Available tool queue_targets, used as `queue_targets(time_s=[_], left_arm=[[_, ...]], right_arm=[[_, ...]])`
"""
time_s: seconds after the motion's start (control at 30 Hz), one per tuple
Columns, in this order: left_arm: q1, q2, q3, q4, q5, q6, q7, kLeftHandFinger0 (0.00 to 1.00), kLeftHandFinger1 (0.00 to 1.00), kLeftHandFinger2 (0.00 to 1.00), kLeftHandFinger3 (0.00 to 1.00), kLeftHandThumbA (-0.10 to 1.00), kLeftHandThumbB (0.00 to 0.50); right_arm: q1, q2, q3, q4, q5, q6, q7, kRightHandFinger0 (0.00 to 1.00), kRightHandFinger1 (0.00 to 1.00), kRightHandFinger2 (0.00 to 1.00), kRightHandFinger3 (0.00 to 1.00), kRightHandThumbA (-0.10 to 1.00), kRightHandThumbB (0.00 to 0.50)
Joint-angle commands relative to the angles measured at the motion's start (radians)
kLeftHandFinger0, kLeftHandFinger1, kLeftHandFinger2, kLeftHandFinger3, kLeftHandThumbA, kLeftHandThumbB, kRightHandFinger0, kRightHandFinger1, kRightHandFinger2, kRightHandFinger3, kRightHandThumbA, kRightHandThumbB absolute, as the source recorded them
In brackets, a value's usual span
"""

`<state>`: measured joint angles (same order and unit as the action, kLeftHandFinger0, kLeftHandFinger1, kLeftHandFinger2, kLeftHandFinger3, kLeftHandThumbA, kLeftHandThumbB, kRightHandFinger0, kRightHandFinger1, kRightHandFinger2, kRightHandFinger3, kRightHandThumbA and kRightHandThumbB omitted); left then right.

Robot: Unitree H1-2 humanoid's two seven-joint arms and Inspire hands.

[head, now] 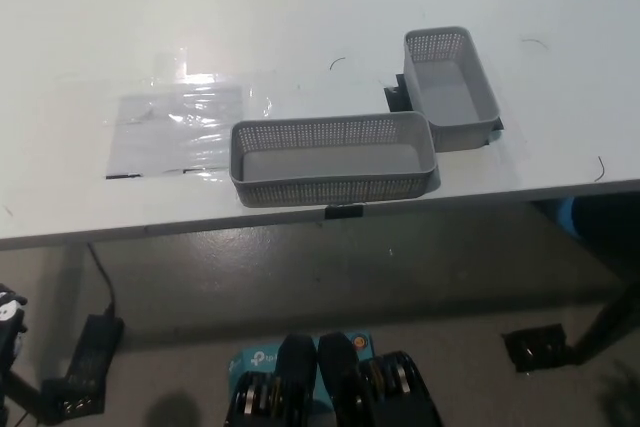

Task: The robot uses its right hand to pick up the grey box kept on the middle on the desk and place it on top of another box next to it in a right angle

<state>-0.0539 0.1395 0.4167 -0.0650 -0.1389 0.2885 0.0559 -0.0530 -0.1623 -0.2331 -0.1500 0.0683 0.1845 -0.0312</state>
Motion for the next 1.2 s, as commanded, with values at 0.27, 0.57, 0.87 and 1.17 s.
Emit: queue_targets(time_s=[0.27,0.57,0.87,1.17], left_arm=[[0.005,0.034,0.002,-0.015,-0.024,0.012,0.001,0.0,0.0,0.12,0.28,-0.1,0.368],[0.022,0.058,-0.004,-0.014,-0.023,0.002,-0.013,0.0,0.0,0.13,0.3,-0.1,0.363],[0.024,0.068,-0.007,-0.004,-0.025,0.007,-0.016,0.0,0.0,0.12,0.3,-0.1,0.397],[0.034,0.068,-0.012,-0.011,-0.031,0.02,-0.013,0.0,0.0,0.1,0.29,-0.1,0.401]], right_arm=[[-0.264,-0.167,0.196,-0.221,-0.132,0.051,0.109,0.44,0.53,0.67,0.88,0.26,0.42],[-0.467,-0.231,0.388,-0.131,-0.267,0.056,0.181,0.89,0.94,0.95,1.0,0.27,0.322],[-0.593,-0.238,0.479,0.052,-0.334,0.002,0.203,0.97,1.0,0.99,1.0,0.2,0.302],[-0.676,-0.257,0.509,0.162,-0.376,-0.037,0.239,1.0,1.0,1.0,1.0,0.18,0.294]])
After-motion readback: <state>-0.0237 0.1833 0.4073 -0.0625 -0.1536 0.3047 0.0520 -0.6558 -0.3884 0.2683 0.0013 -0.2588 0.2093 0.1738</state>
